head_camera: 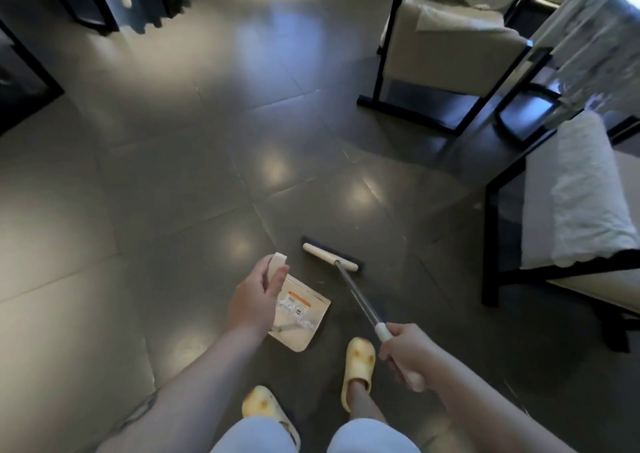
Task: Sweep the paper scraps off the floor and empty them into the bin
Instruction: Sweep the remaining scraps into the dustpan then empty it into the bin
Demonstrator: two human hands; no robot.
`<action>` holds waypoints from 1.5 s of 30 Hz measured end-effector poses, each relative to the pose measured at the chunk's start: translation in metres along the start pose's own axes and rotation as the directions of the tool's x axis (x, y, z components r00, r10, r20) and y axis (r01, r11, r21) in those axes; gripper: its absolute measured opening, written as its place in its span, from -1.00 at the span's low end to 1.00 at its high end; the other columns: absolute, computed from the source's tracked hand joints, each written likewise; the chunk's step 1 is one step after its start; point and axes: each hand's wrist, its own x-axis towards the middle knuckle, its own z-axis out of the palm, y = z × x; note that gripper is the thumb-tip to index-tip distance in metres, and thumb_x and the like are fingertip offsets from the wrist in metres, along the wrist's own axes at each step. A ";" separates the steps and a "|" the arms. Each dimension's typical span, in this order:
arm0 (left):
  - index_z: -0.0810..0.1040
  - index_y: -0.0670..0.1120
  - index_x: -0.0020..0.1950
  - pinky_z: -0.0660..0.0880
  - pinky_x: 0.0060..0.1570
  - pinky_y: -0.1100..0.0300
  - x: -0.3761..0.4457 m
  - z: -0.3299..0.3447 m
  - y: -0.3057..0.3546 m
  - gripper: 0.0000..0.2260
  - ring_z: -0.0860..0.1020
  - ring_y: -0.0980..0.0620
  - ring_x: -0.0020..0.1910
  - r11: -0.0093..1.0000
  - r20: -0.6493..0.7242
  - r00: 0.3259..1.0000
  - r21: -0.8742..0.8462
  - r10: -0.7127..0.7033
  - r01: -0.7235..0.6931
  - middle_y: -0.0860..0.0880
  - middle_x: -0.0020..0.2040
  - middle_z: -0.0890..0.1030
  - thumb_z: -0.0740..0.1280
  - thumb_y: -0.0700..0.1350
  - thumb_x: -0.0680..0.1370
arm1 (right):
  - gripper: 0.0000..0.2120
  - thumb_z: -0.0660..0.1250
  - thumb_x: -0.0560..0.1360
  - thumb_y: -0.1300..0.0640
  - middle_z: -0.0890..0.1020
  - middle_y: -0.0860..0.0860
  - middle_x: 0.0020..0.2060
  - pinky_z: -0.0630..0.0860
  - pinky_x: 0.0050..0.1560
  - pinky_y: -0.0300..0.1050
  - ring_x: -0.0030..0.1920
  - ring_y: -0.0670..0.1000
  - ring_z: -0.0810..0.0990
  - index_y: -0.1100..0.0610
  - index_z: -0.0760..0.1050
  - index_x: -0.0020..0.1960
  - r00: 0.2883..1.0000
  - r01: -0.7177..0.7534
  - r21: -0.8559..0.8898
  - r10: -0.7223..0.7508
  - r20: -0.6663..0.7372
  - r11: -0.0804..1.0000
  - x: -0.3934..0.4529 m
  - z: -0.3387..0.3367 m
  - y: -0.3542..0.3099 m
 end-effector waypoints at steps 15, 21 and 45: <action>0.44 0.01 0.45 0.48 0.03 0.04 0.017 0.001 0.012 -0.55 0.57 -0.05 0.11 0.999 -0.009 1.000 0.031 0.020 -0.020 0.00 0.16 0.63 0.19 0.18 0.62 | -0.47 0.28 0.48 0.34 0.49 0.13 -0.30 0.36 -0.56 -0.24 -0.50 -0.06 0.41 -0.01 0.41 0.39 0.993 0.009 0.118 -0.023 0.118 0.993 -0.035 -0.009 0.008; 0.57 0.02 0.33 0.44 -0.12 0.05 0.036 -0.002 0.014 -0.45 0.56 -0.08 -0.10 0.998 0.009 0.998 0.014 0.059 -0.059 -0.03 -0.15 0.60 0.17 0.32 0.50 | -0.61 0.32 0.43 0.24 0.52 0.06 -0.42 0.25 -0.58 -0.24 -0.57 -0.08 0.39 0.16 0.52 0.27 0.981 -0.102 0.238 0.059 0.185 0.966 -0.018 -0.047 0.014; 0.61 0.21 0.08 0.44 -0.24 0.07 0.164 0.123 0.134 -0.47 0.58 -0.12 -0.22 0.989 -0.028 0.994 0.100 0.108 -0.104 0.04 -0.22 0.62 0.14 0.50 0.37 | -0.76 0.24 0.43 0.40 0.45 0.13 -0.44 0.31 -0.57 -0.29 -0.58 -0.03 0.38 0.23 0.50 0.06 0.995 -0.065 0.330 0.086 -0.050 0.942 0.145 -0.276 -0.022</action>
